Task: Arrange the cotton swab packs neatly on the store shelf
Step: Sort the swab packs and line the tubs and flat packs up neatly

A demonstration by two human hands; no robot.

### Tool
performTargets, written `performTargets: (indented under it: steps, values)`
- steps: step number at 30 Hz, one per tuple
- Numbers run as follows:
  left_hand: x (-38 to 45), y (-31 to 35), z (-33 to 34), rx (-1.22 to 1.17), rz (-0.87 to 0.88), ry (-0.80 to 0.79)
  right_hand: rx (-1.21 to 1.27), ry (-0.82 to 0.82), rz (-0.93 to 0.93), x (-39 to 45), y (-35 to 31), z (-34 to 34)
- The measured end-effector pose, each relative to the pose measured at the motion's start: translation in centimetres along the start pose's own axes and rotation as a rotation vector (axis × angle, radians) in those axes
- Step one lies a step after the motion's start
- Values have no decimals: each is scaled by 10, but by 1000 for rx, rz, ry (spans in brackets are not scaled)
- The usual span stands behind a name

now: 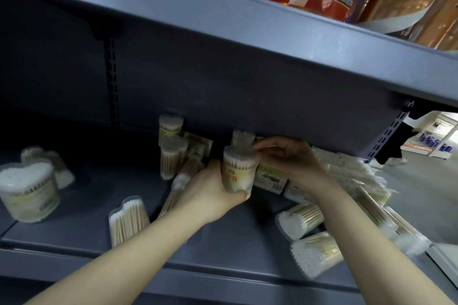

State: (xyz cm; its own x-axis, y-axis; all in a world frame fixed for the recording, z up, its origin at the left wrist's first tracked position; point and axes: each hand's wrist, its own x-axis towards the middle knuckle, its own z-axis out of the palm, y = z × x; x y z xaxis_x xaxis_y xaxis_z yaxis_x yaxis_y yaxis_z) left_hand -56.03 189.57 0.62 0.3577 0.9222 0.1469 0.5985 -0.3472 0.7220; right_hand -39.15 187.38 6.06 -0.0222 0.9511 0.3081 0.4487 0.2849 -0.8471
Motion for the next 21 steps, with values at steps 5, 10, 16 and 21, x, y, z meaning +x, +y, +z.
performTargets:
  steps: [5,10,16,21]
  values:
    - [3,-2,16,100,44,0,-165,218,17,4,16,-13]
    - [13,-11,38,276,72,97,-262,282,154,5,36,-22]
    - [12,-10,43,296,83,139,-302,230,200,2,41,-22]
    - [8,-12,40,256,157,116,-447,250,208,4,38,-24]
